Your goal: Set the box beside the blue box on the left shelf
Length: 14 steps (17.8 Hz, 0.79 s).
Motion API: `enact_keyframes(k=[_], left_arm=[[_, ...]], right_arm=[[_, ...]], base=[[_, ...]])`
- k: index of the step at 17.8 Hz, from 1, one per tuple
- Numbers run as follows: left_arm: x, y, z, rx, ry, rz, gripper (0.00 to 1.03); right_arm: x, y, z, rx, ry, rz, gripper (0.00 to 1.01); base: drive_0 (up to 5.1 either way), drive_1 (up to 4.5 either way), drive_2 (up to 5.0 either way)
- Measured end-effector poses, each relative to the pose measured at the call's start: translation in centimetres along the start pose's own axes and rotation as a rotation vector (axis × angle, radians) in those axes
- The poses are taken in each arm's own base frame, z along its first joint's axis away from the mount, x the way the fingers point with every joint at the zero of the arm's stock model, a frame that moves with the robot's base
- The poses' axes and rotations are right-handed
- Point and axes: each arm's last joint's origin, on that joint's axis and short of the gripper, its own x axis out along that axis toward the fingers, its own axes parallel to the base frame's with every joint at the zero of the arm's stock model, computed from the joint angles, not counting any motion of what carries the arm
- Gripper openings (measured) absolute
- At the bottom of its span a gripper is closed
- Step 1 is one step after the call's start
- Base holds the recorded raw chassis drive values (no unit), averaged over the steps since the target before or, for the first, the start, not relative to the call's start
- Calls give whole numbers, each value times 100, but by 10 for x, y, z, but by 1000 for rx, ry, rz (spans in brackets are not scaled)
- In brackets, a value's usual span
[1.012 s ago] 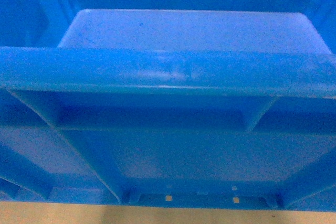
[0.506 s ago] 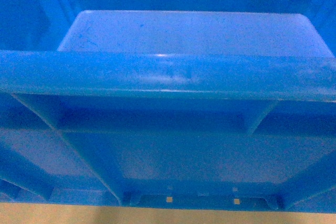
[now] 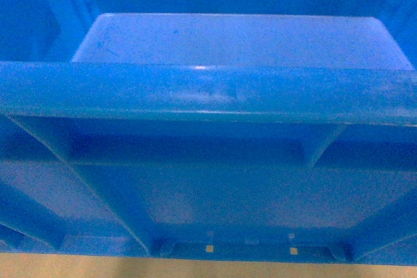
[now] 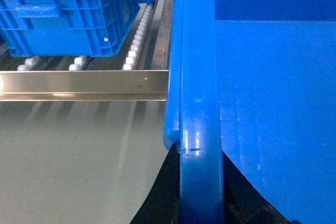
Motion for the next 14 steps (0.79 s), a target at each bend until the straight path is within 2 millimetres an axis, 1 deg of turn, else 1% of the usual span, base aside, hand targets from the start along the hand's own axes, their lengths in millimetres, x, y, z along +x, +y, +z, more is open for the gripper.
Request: enact_keyframes(k=[11,14], left_arm=[[0,-1,0,0,-2,-2,9],[0,-1,0,1,0,-2,9]], right_arm=[[0,0,0,0,-2,-1,10],[0,0,0,0,-3,0,10]], base=[[8,436,-421],[-314,501,-157]])
